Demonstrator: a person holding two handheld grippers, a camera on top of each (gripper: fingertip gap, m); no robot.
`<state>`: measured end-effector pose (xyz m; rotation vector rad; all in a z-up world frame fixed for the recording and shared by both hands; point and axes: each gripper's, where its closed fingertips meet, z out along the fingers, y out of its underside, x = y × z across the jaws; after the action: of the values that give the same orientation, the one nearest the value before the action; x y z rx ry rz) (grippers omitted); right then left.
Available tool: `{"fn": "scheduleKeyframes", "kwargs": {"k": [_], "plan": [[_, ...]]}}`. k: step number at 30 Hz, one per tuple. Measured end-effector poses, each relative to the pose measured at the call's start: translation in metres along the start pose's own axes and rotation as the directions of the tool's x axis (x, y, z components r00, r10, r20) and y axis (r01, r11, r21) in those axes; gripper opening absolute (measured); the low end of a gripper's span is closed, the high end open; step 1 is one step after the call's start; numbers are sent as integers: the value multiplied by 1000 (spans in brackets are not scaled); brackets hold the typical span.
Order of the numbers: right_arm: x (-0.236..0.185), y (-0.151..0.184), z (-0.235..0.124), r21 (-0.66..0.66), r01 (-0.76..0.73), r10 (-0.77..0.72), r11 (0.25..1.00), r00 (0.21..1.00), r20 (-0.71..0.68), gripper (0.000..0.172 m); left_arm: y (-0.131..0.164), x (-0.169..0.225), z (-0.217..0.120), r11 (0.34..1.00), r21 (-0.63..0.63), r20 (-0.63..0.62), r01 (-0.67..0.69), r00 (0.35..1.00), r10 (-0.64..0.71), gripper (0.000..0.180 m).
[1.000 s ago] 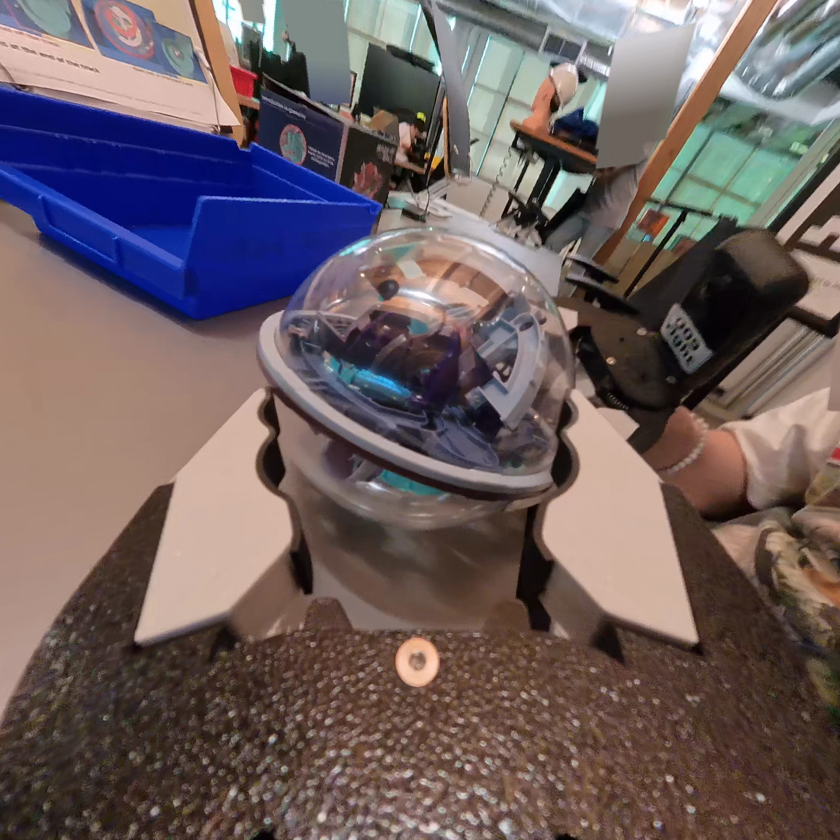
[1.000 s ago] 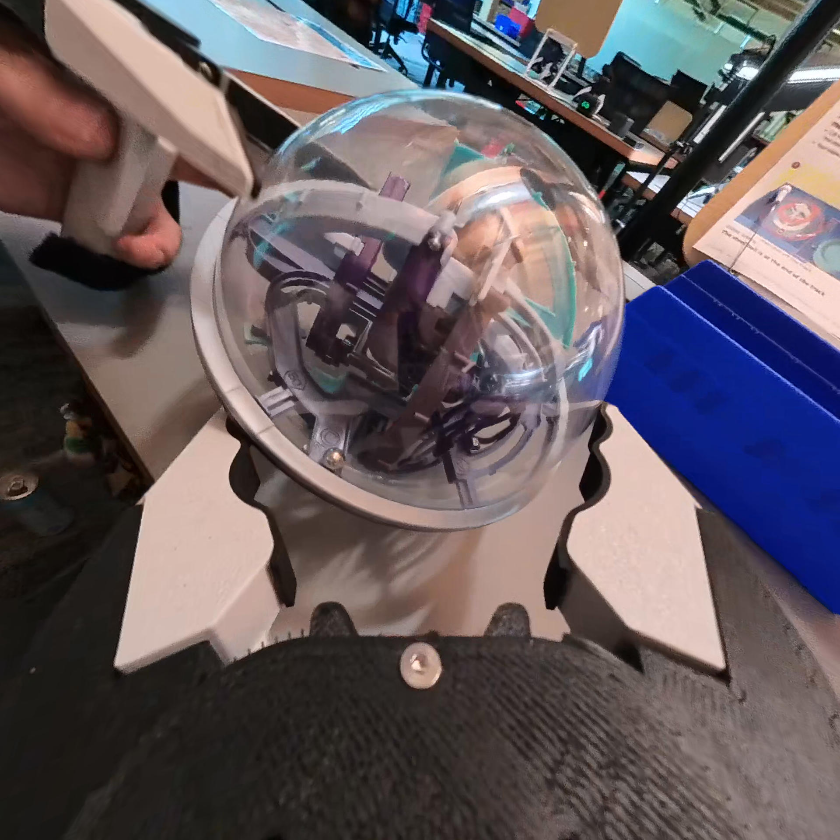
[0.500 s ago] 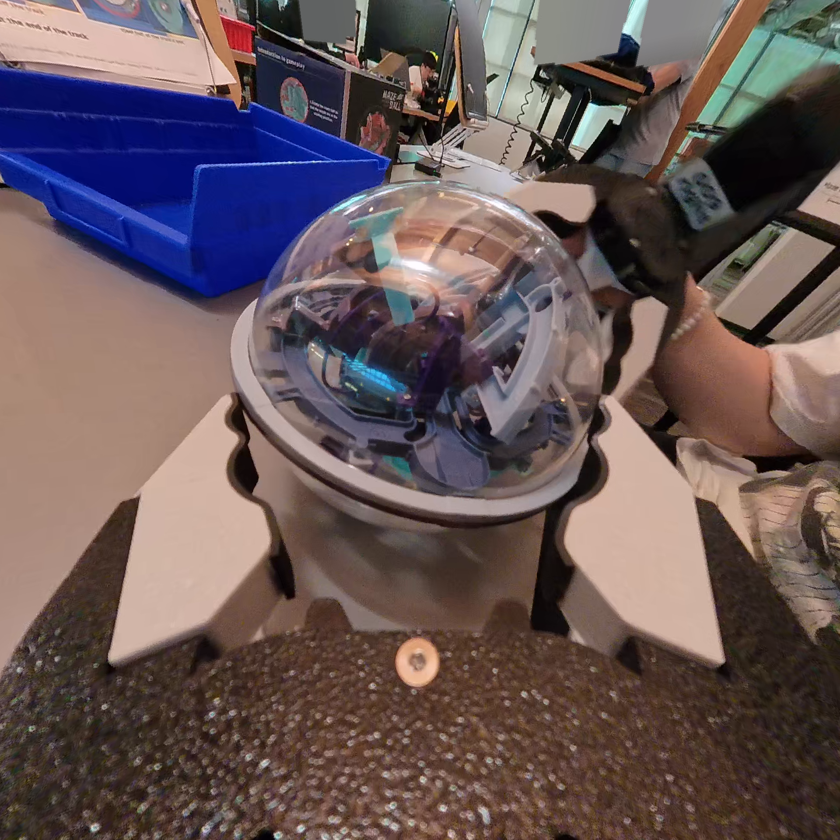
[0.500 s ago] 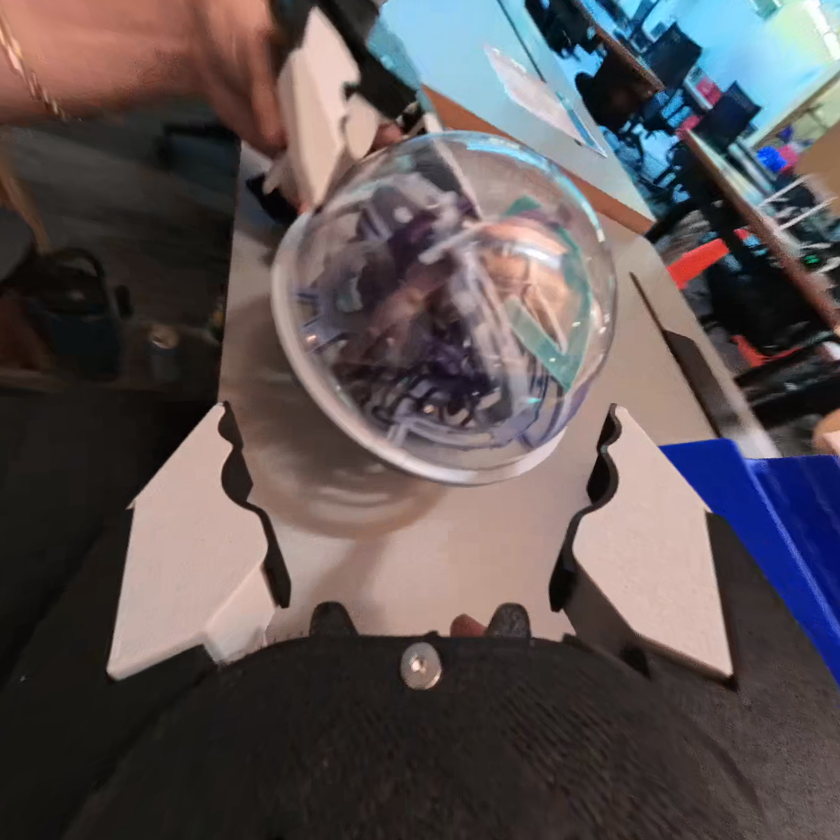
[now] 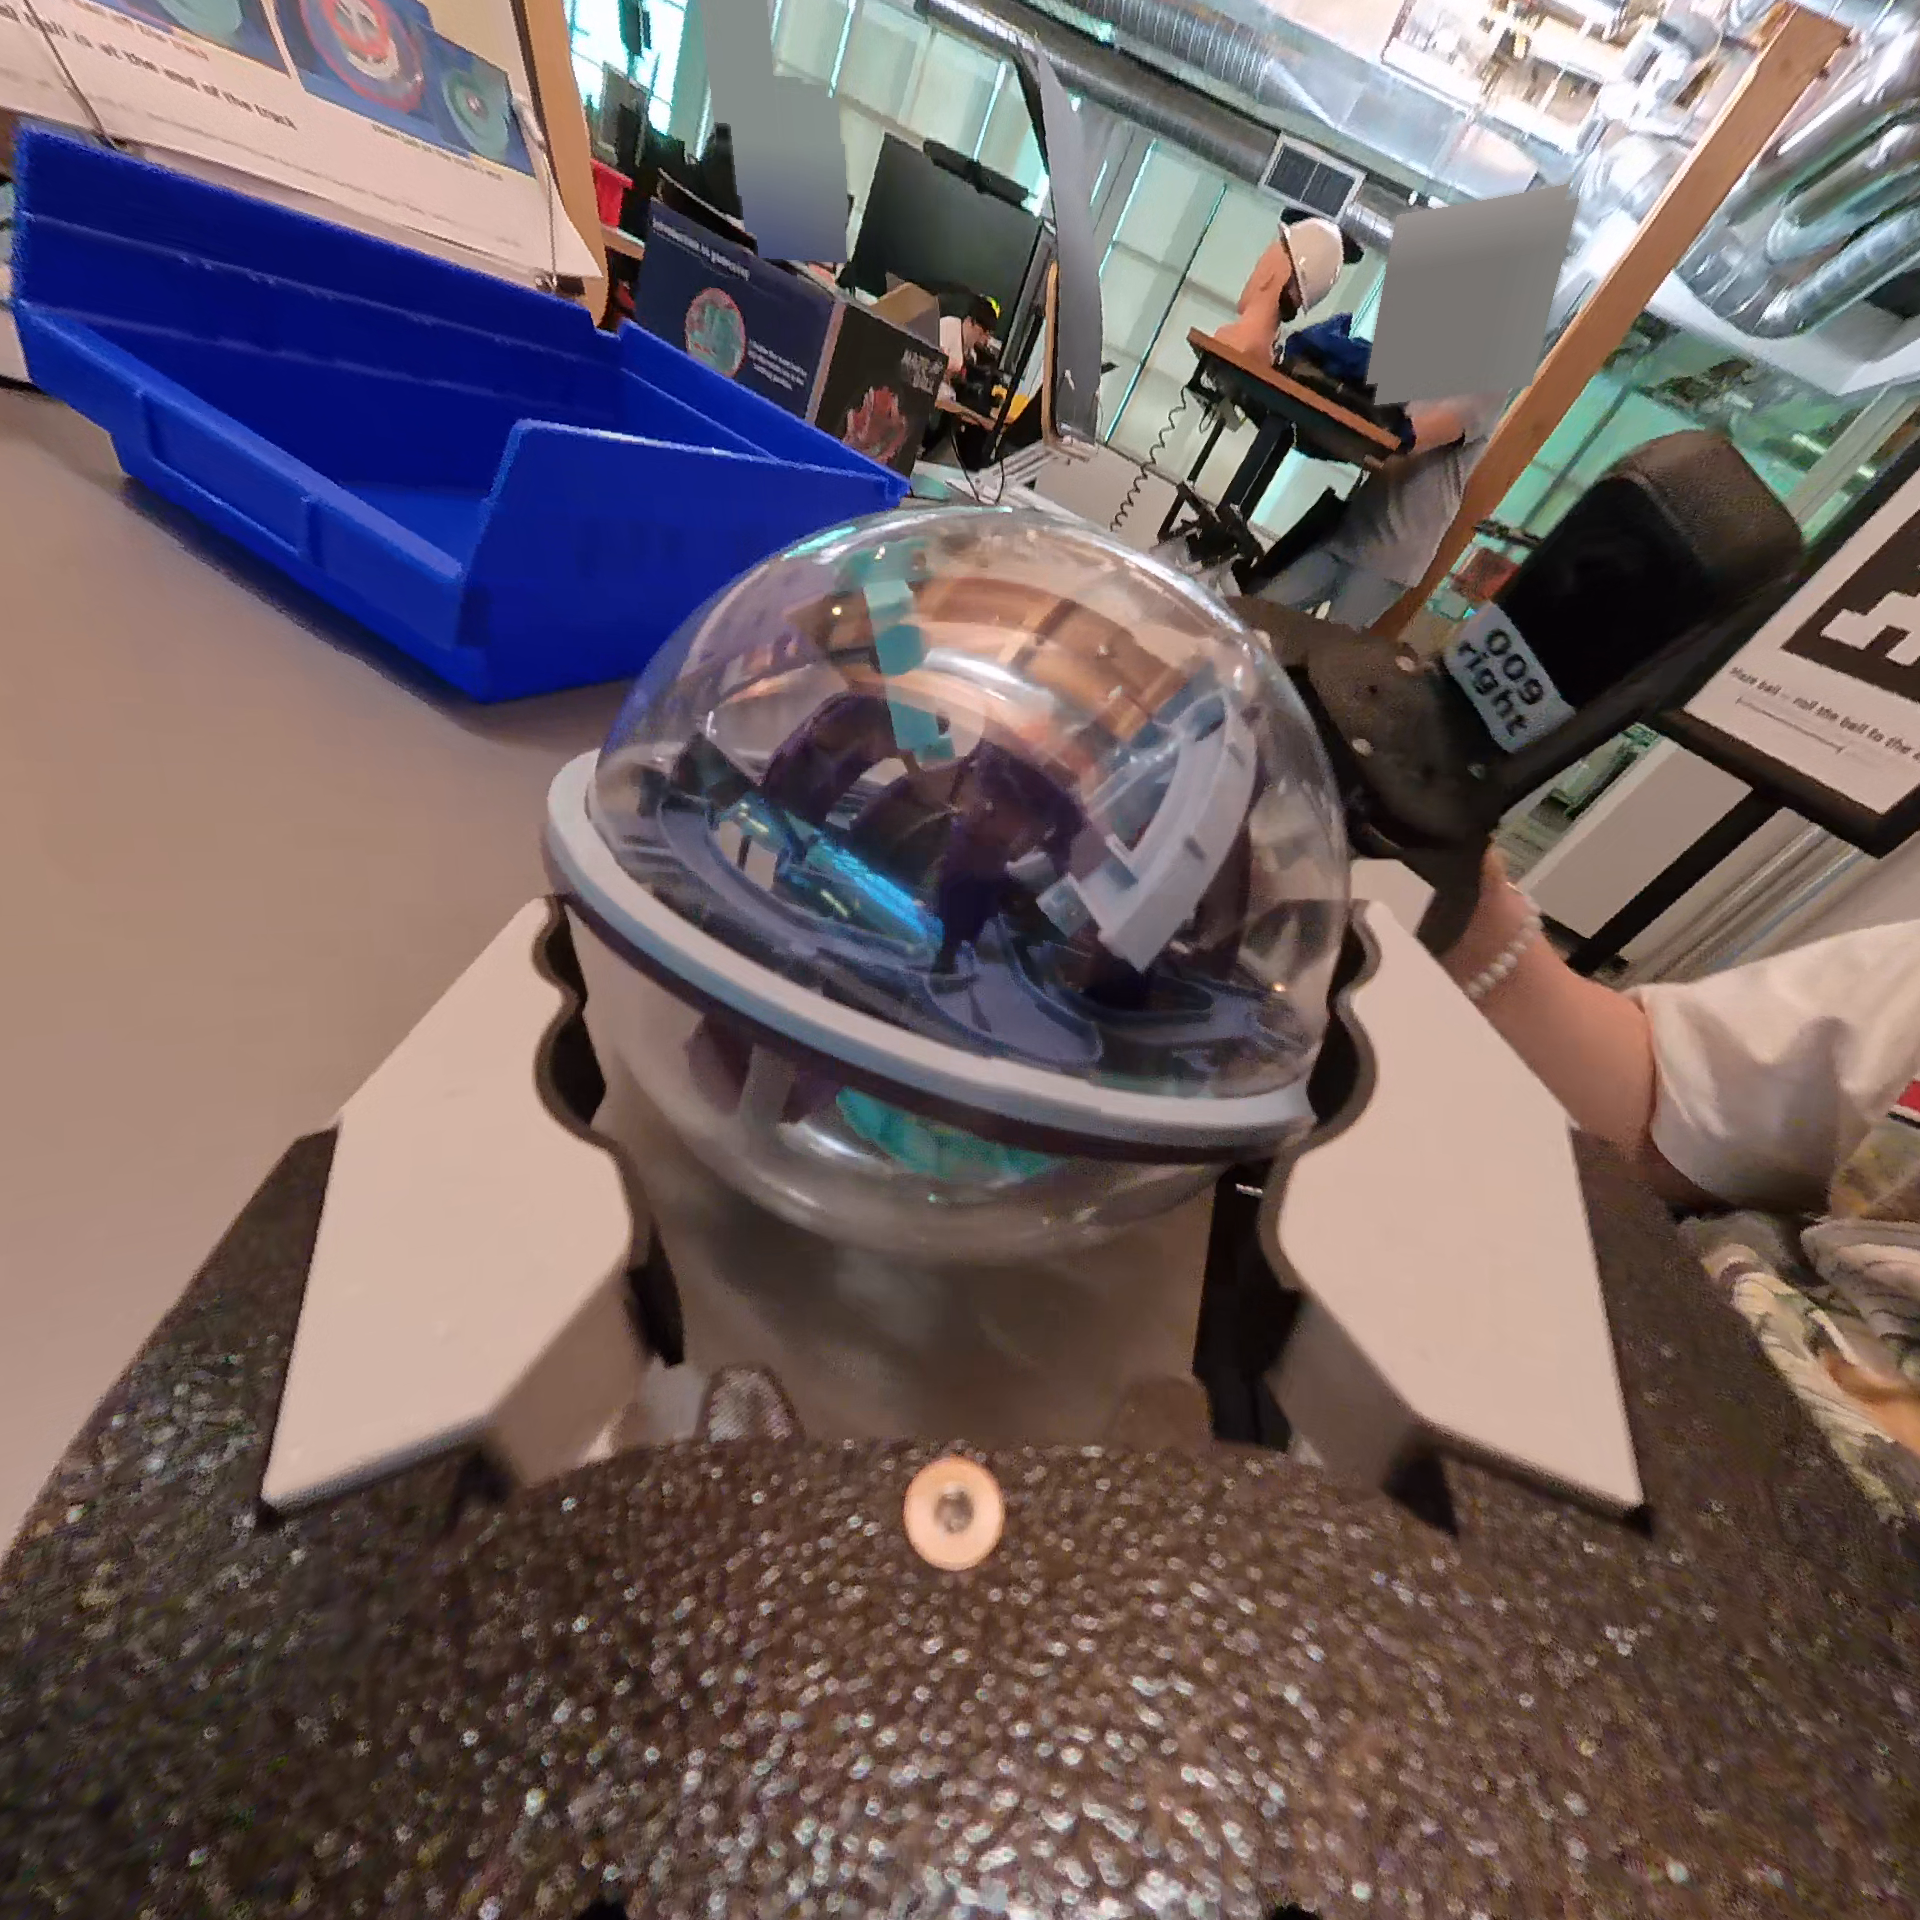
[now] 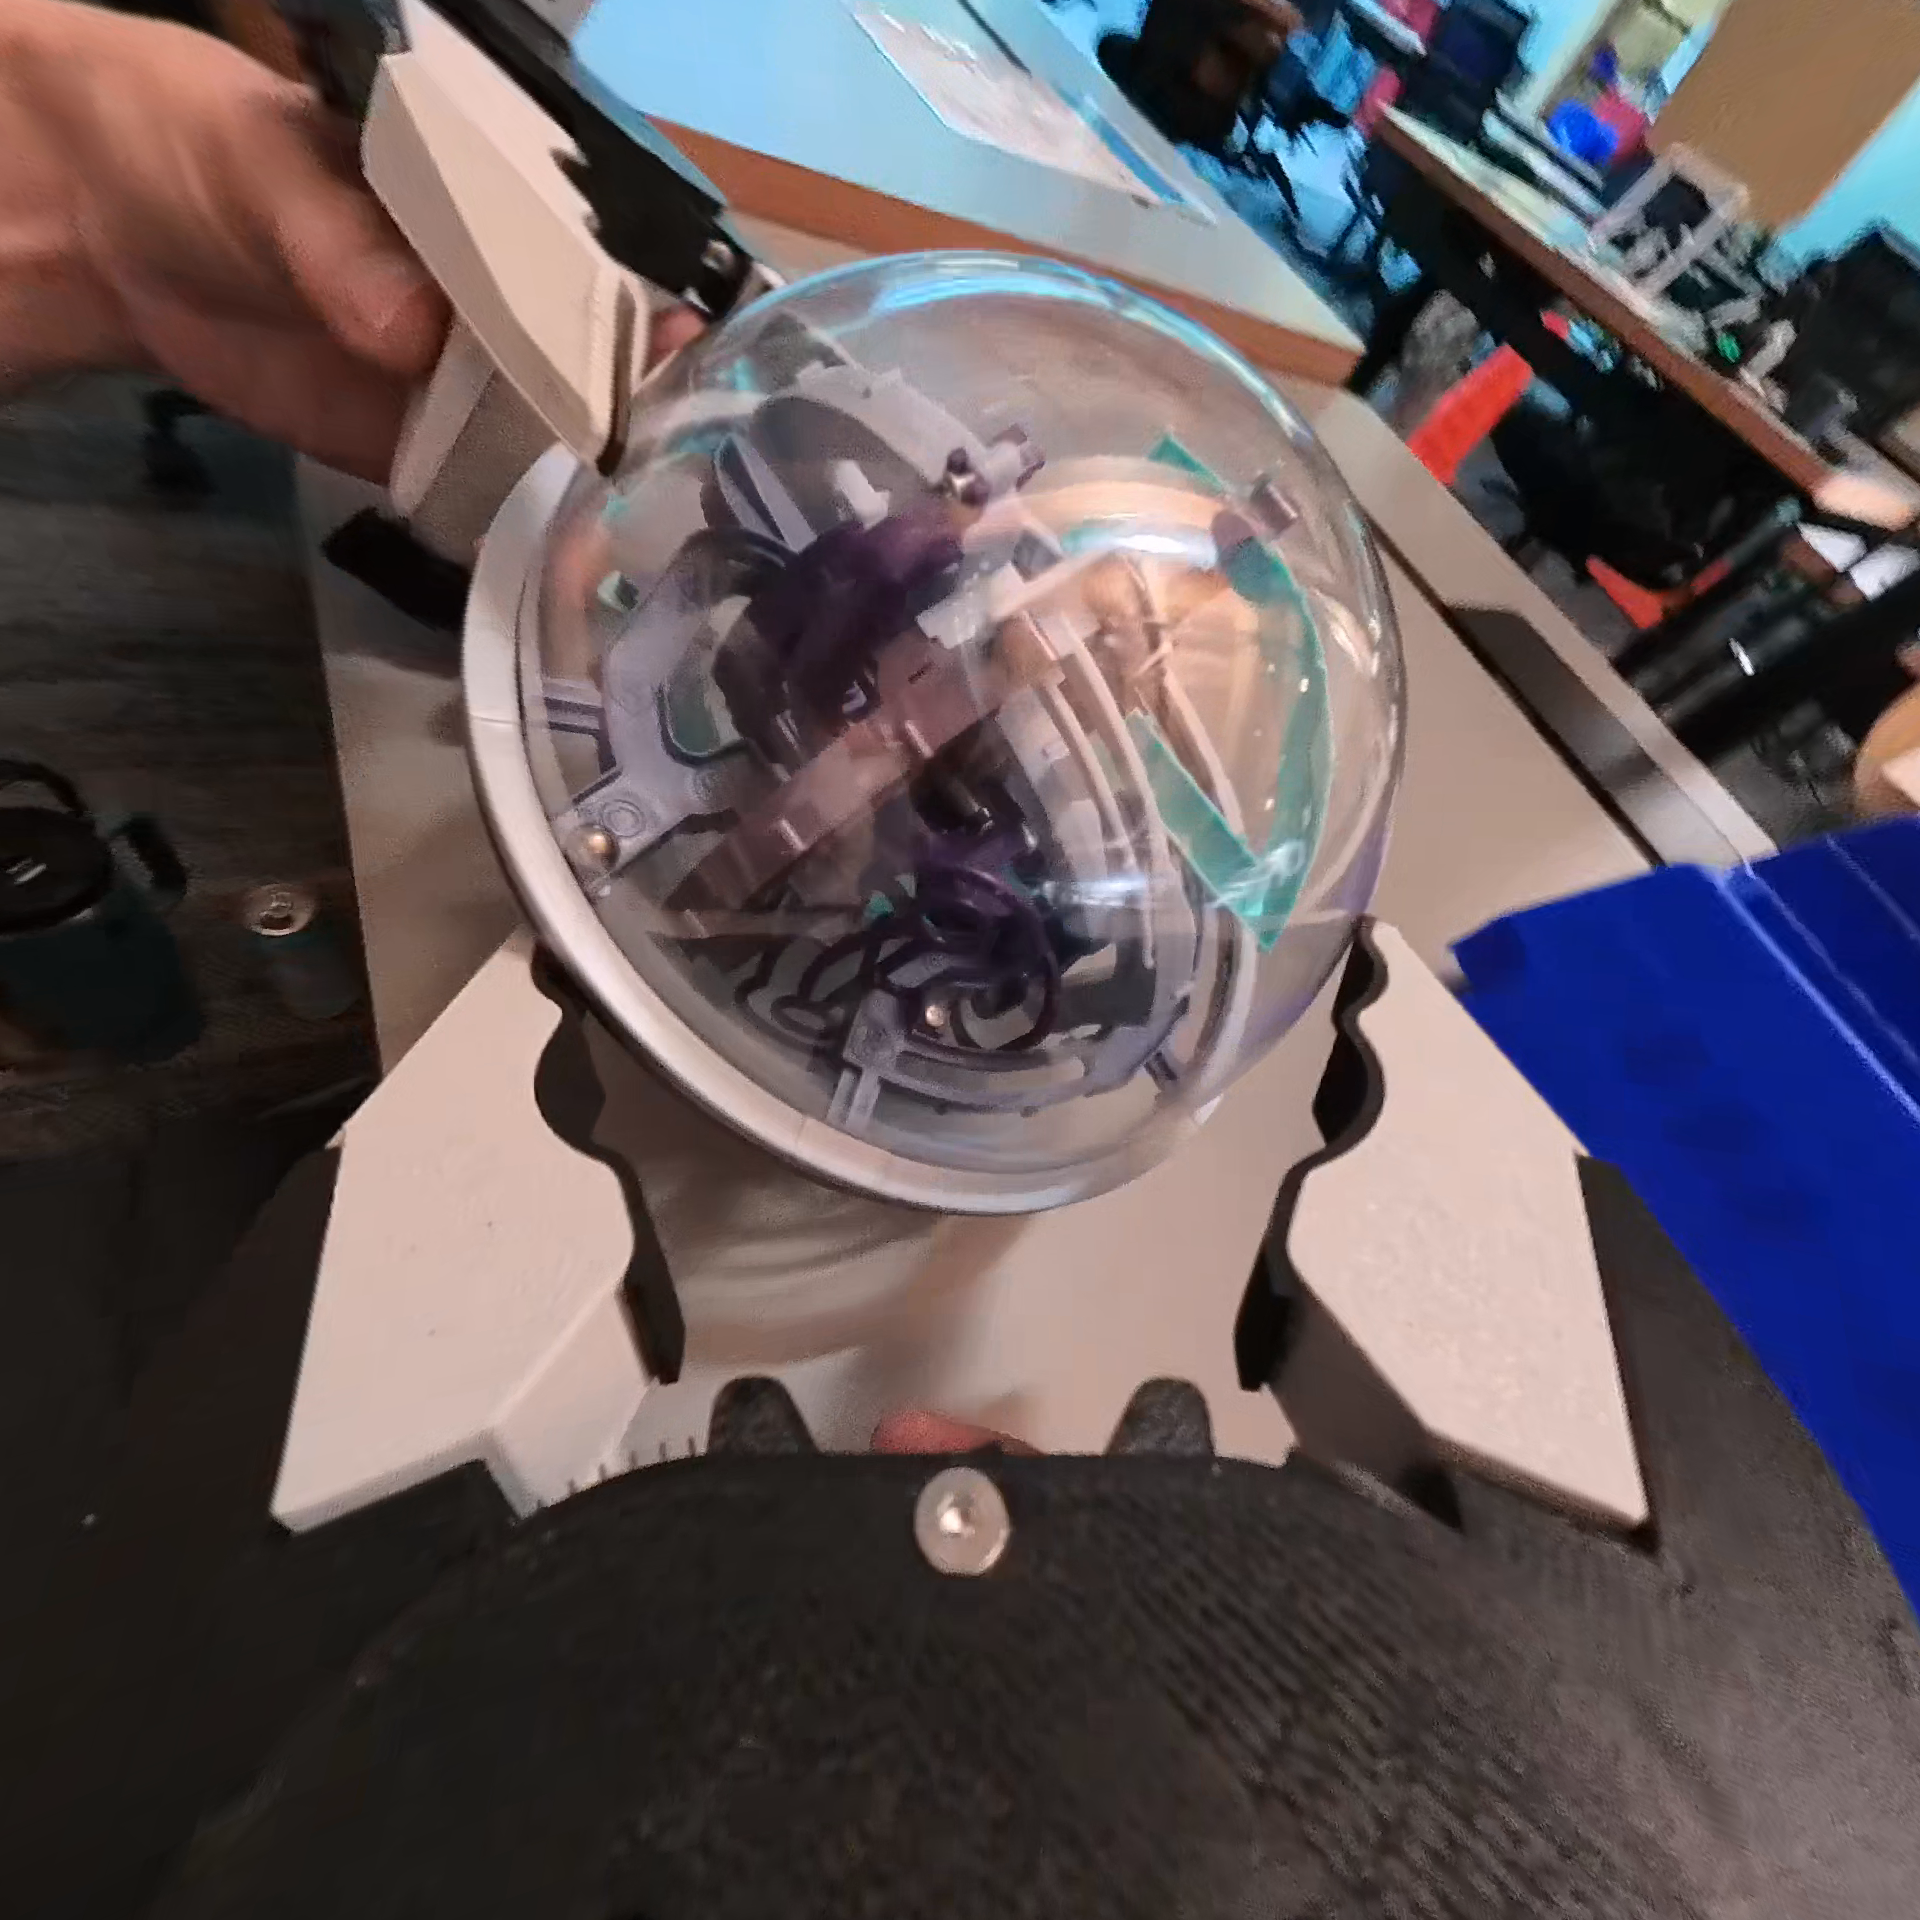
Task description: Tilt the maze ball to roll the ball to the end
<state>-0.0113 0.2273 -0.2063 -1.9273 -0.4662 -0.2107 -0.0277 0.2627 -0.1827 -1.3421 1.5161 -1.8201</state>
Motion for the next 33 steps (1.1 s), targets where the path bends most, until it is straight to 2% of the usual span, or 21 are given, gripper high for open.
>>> {"fn": "scheduleKeyframes", "kwargs": {"k": [3, 8, 15, 18, 20, 22, 24, 28, 29, 31, 33], "plan": [[-2, 1, -5, -62, -88, 83, 994, 994, -70, 138, -5, 2, 0, 999, 28, 2, -21, 1000, 21, 132], [-10, -2, -3, -29, -172, 167, 985, 979, -114, 138, -10, 4, -4, 998, 44, 11, -44, 999, 44, 133], [-16, -11, -7, -34, -260, 255, 965, 961, -110, 137, -6, 4, -6, 987, 26, -51, 162, 986, -160, 132], [-13, -14, -11, 10, -142, 143, 990, 988, -60, 136, -2, 3, -8, 983, 10, -52, 183, 982, -182, 132], [-13, -26, -17, 145, -32, 28, 989, 999, 27, 141, -1, 2, -9, 988, 5, -35, 155, 987, -155, 132], [-19, -24, -19, 210, -20, -18, 978, 985, 174, 156, -1, 0, -8, 991, 0, -14, 136, 991, -136, 133], [-10, -18, -12, 214, -36, -6, 976, 981, 196, 152, -3, -2, -6, 991, 10, -1, 136, 991, -136, 132], [-4, -10, 5, 134, 16, -27, 991, 996, 80, 146, -9, -6, -8, 997, 35, 43, 69, 997, -71, 132], [-2, -8, 7, 107, 21, -26, 994, 999, 40, 140, -12, -6, -9, 998, 42, 53, 40, 998, -42, 132], [-2, -12, 10, 100, -48, 50, 994, 999, -14, 137, -19, -8, -13, 997, 74, 78, -12, 997, 6, 129], [-4, -18, 12, 121, -175, 182, 977, 982, -52, 136, -28, -12, -17, 990, 140, 96, 11, 995, -24, 122]]}}
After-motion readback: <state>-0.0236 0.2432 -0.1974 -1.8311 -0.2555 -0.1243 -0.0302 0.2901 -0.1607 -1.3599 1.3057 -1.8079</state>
